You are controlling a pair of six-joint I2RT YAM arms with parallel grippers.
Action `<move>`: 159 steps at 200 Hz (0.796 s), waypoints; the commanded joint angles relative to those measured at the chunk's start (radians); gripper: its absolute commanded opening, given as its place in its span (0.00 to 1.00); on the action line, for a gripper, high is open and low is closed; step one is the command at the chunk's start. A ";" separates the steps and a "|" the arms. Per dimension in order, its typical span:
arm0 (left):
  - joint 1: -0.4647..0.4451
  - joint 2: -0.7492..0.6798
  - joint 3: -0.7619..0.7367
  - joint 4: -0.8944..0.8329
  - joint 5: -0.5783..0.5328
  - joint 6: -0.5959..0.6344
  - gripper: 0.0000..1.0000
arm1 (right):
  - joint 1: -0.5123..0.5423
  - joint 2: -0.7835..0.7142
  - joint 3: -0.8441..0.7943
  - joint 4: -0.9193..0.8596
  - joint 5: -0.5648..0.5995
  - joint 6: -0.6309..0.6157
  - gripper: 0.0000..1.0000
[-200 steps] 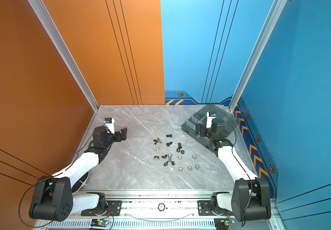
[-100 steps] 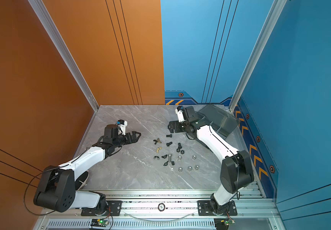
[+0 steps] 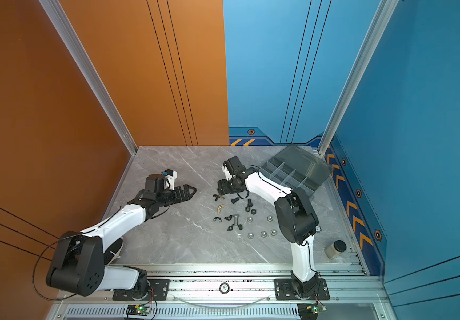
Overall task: Sort the screws and nuts into containers
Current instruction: 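Move the right gripper over the brass wing nut in the parts pile, then lower the right gripper and close it on the brass wing nut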
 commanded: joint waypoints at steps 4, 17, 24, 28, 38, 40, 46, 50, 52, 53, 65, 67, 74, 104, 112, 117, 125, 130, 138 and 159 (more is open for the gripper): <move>0.015 -0.028 -0.005 -0.025 0.030 -0.009 0.98 | 0.006 0.026 0.038 -0.006 -0.007 0.035 0.64; 0.021 -0.030 -0.010 -0.026 0.031 -0.010 0.98 | 0.010 0.038 0.039 0.005 -0.005 0.042 0.60; 0.023 -0.030 -0.011 -0.026 0.033 -0.012 0.98 | 0.012 0.045 0.038 0.011 -0.005 0.045 0.58; 0.022 -0.030 -0.010 -0.027 0.034 -0.011 0.98 | 0.012 0.050 0.040 0.014 -0.007 0.045 0.57; 0.025 -0.029 -0.011 -0.026 0.037 -0.011 0.98 | 0.012 0.061 0.045 0.017 -0.012 0.049 0.55; 0.024 -0.029 -0.010 -0.026 0.036 -0.012 0.98 | 0.012 0.063 0.046 0.017 -0.013 0.048 0.55; 0.024 -0.029 -0.011 -0.027 0.037 -0.013 0.98 | 0.012 0.069 0.053 0.016 -0.017 0.048 0.54; 0.026 -0.027 -0.011 -0.027 0.039 -0.013 0.98 | 0.012 0.074 0.056 0.015 -0.020 0.050 0.54; 0.026 -0.027 -0.011 -0.027 0.039 -0.014 0.98 | 0.012 0.076 0.057 0.016 -0.021 0.050 0.54; 0.026 -0.027 -0.010 -0.026 0.040 -0.014 0.98 | 0.012 0.076 0.058 0.016 -0.022 0.051 0.54; 0.026 -0.025 -0.012 -0.024 0.043 -0.017 0.98 | 0.013 0.086 0.063 0.021 -0.031 0.053 0.53; 0.025 -0.025 -0.012 -0.023 0.043 -0.017 0.98 | 0.012 0.087 0.064 0.023 -0.032 0.054 0.53; 0.025 -0.024 -0.015 -0.018 0.047 -0.020 0.98 | 0.013 0.087 0.065 0.028 -0.038 0.056 0.52; 0.028 -0.014 -0.022 0.007 0.068 -0.036 0.98 | 0.012 0.133 0.070 0.047 -0.047 0.063 0.50; 0.028 -0.010 -0.021 0.014 0.075 -0.040 0.98 | 0.012 0.140 0.074 0.050 -0.048 0.064 0.49; 0.028 -0.006 -0.021 0.018 0.079 -0.042 0.98 | 0.013 0.144 0.075 0.051 -0.049 0.066 0.49; 0.028 0.000 -0.020 0.023 0.085 -0.047 0.97 | 0.013 0.152 0.079 0.054 -0.050 0.067 0.48; 0.028 0.004 -0.020 0.026 0.088 -0.050 0.98 | 0.013 0.156 0.081 0.057 -0.048 0.067 0.47; 0.028 0.012 -0.018 0.032 0.096 -0.055 0.98 | 0.015 0.163 0.085 0.057 -0.041 0.068 0.45; 0.030 0.028 -0.017 0.051 0.112 -0.067 0.98 | 0.015 0.177 0.095 0.059 -0.025 0.069 0.41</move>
